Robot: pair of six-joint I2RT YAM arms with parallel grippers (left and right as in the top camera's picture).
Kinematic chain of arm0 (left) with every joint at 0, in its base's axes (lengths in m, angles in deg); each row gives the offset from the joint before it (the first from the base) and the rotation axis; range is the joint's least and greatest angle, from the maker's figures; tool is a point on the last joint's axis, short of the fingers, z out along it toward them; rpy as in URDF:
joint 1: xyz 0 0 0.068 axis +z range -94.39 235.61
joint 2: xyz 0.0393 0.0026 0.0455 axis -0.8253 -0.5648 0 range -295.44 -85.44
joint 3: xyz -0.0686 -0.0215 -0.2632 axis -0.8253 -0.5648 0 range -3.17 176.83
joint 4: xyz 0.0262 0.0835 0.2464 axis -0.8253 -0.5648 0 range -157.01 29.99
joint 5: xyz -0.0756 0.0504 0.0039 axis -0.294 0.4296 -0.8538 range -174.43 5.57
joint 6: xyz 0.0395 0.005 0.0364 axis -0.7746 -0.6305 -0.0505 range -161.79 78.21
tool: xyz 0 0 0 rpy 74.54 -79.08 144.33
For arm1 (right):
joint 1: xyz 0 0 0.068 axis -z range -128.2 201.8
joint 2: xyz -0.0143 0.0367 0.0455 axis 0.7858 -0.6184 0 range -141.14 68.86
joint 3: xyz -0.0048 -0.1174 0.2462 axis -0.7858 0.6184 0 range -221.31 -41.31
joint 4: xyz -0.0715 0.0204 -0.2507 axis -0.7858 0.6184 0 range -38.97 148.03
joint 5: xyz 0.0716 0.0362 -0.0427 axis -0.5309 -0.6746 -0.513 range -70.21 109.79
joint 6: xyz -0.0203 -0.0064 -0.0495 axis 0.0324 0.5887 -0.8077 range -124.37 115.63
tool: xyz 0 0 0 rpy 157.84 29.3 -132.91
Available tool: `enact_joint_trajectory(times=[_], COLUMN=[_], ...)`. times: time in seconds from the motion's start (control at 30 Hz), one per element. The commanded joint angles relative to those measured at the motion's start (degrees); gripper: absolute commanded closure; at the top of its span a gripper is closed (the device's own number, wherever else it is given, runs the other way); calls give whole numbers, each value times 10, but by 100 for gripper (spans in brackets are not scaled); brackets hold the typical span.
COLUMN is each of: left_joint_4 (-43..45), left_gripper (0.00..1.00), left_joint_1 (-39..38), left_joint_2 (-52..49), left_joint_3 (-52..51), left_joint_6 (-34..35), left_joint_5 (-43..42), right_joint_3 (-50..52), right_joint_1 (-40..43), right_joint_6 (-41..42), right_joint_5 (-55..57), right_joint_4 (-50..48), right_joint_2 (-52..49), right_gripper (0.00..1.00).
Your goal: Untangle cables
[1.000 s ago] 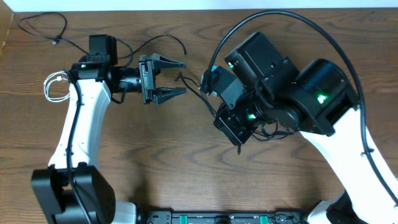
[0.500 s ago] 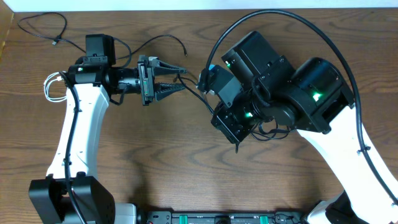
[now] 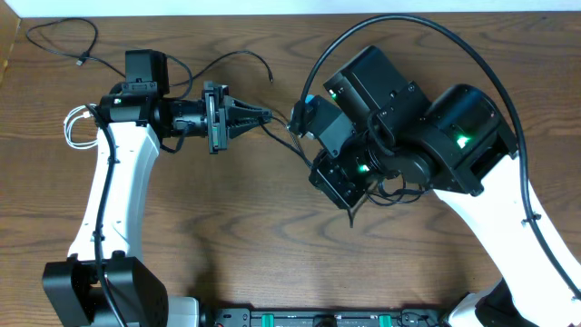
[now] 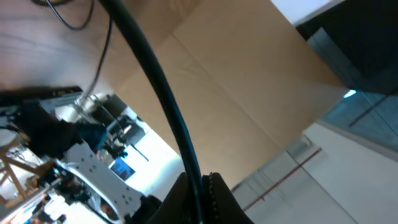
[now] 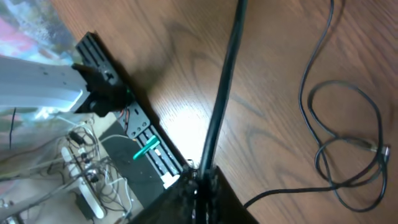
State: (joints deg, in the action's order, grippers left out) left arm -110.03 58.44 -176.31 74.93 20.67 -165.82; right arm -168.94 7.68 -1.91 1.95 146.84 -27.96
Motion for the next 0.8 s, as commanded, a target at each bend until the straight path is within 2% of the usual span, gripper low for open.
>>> enact_joint_trajectory(times=[0.0,0.03,0.13,0.2,0.27,0.33,0.43,0.53,0.63,0.77], left_joint_4=[2,5,43,90,163,262,459,640,713,720], left_gripper=[93,93,93,92,93,93,93,93,93,93], left_joint_1=[-7,-10,-19,-24,-30,-36,-39,-38,-38,-38], left_joint_2=[9,13,32,51,75,100,128,134,128,120], left_joint_3=[-2,0,14,27,41,54,67,83,109,146], left_joint_6=[-17,-17,-10,19,66,122,228,377,463,474], left_joint_5=[6,4,4,7,22,39,53,56,63,71], right_joint_3=[2,2,2,2,2,2,2,2,2,2], right_joint_1=[0,2,10,21,35,52,80,109,134,155], right_joint_6=[65,89,136,148,150,157,162,168,171,172], right_joint_5=[86,116,177,194,194,192,192,192,192,190], right_joint_4=[2,4,9,15,15,15,15,15,15,15], right_joint_2=[1,1,1,1,1,2,2,2,2,2], right_gripper=[79,65,33,20,1,1,1,1,1,1])
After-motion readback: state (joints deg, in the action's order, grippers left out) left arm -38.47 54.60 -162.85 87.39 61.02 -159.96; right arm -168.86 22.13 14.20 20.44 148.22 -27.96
